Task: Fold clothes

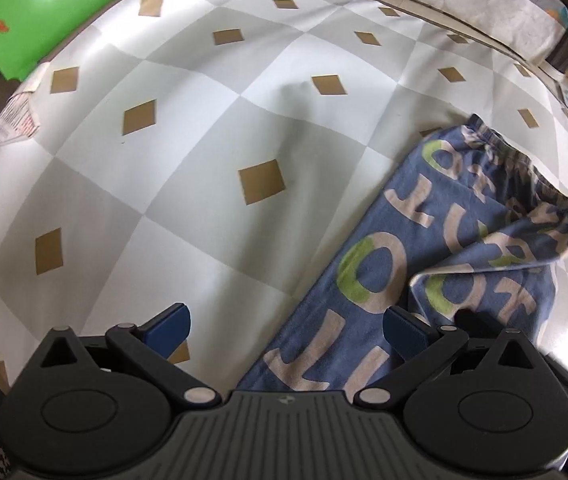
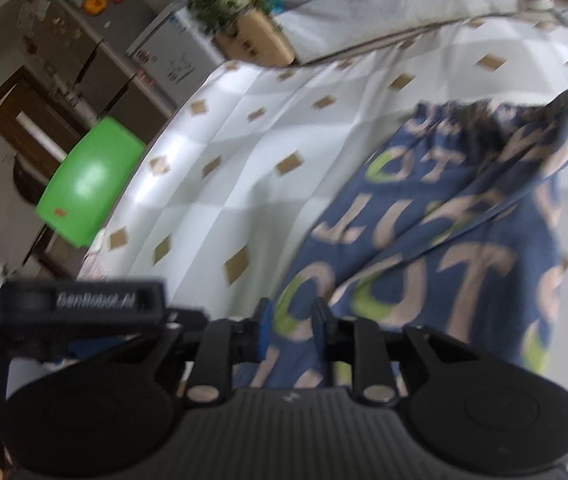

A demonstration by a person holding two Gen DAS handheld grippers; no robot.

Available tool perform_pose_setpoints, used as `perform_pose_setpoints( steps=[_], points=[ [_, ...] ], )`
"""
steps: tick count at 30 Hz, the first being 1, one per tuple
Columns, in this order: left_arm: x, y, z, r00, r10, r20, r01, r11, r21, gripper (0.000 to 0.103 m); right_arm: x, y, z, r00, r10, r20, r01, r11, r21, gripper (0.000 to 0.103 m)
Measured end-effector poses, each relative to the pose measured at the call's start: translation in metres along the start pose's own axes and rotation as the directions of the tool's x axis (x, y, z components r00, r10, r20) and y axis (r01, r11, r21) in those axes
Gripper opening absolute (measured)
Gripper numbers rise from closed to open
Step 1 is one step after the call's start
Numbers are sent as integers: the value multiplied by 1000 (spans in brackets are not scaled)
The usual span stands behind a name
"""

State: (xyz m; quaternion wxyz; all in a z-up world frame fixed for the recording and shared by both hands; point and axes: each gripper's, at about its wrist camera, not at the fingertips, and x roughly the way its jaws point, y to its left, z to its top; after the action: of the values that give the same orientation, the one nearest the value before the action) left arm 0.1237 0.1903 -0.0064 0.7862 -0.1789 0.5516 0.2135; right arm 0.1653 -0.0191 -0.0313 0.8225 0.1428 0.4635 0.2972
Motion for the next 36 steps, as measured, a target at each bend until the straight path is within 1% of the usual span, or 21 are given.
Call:
perform_pose_setpoints(
  steps=[2,5,6,12,15,18,22,24,31,36],
  points=[
    [0,-3,-1,1000,-7,-6,7,1000,10,103,-4,-11,2,999,-47,24,46,999,26,25],
    [1,-7,-2,1000,-10,-11,10,1000,20,103,-3,-35,7,993,-109,43,104,990,98,28],
    [1,-8,-2,1000,-10,-13,10,1000,23,103,-3,-42,8,991,-122,49,116,987,112,31],
    [7,-14,-2,999,-12,-36,13,1000,28,103,-1,-77,15,978,-192,84,172,965,198,35],
    [8,-18,-3,999,-16,-41,17,999,38,103,4,-93,22,967,-232,108,202,951,234,37],
    [10,-23,-4,999,-15,-46,18,998,52,103,11,-110,27,957,-268,115,228,933,277,38],
    [14,-27,-3,998,-14,-56,18,998,58,103,17,-129,33,958,-257,129,196,912,361,38],
    [17,-29,-3,998,-15,-64,19,998,60,103,18,-134,36,958,-251,139,182,907,381,38],
    [21,-33,-4,997,-20,-79,25,997,70,103,27,-145,44,955,-251,159,167,896,412,39],
    [24,-32,-4,996,-17,-89,23,998,62,103,33,-148,51,952,-252,174,163,898,408,39]
  ],
)
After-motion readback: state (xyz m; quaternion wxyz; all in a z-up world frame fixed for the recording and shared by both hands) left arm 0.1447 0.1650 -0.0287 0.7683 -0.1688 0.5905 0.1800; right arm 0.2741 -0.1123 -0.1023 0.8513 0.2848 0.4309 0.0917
